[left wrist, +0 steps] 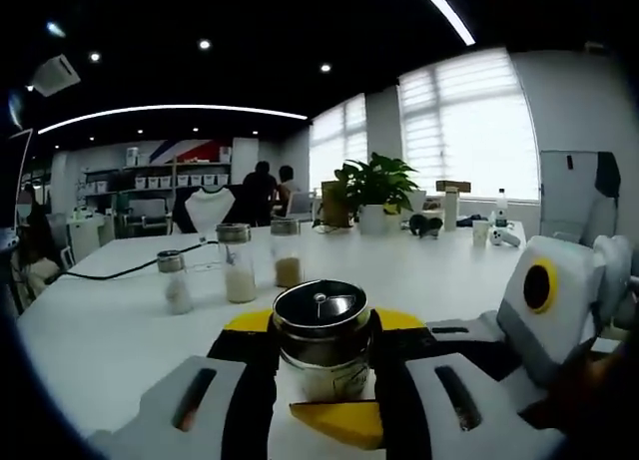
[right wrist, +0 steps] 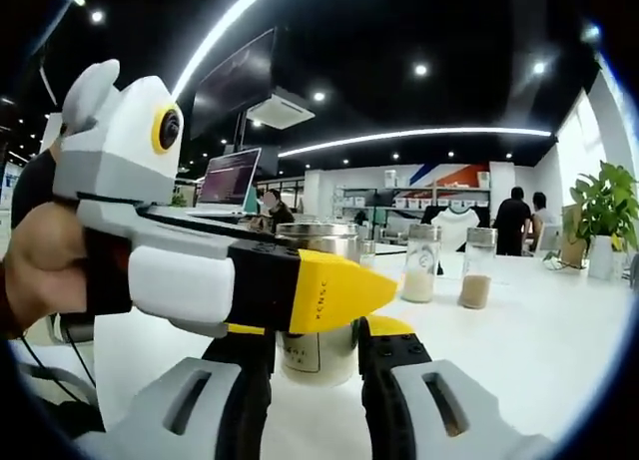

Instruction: Rotate the seasoning bottle until the label or dispensing opening points toward the visible target arrow and the bottle remains upright within the marked orientation range

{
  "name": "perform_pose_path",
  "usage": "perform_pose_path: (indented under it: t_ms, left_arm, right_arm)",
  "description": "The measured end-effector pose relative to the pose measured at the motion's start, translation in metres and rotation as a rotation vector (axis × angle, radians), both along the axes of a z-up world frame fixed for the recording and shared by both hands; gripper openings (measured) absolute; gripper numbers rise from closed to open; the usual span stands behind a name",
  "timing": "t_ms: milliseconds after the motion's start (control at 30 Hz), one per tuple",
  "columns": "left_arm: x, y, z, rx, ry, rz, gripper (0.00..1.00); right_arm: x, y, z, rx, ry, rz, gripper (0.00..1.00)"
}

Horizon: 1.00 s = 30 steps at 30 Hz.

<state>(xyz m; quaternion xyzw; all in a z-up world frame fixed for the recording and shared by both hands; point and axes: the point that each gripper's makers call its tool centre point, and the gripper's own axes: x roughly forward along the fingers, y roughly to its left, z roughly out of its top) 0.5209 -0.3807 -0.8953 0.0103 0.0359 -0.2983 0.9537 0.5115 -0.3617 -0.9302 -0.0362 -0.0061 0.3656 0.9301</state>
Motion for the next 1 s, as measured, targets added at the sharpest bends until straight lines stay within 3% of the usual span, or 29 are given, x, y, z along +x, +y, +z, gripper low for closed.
perform_pose_path:
  t_ms: [167, 300, 400, 1000]
  left_arm:
    - [0.000, 0.003, 0.004, 0.000, -0.018, -0.028, 0.37]
    - [0.002, 0.007, 0.008, -0.003, -0.031, -0.042, 0.37]
    - [0.007, 0.015, 0.007, 0.024, -0.031, -0.023, 0.38]
    - [0.021, 0.095, 0.004, 0.020, -0.062, 0.113, 0.38]
  right_arm:
    - [0.006, -0.005, -0.001, 0.006, 0.012, -0.016, 0.44]
    - [0.004, -0.004, 0.000, 0.038, 0.036, 0.002, 0.45]
    - [0.000, -0.001, -0.004, 0.011, 0.050, 0.027, 0.45]
    - [-0.003, -0.003, -0.009, 0.003, 0.069, 0.036, 0.45]
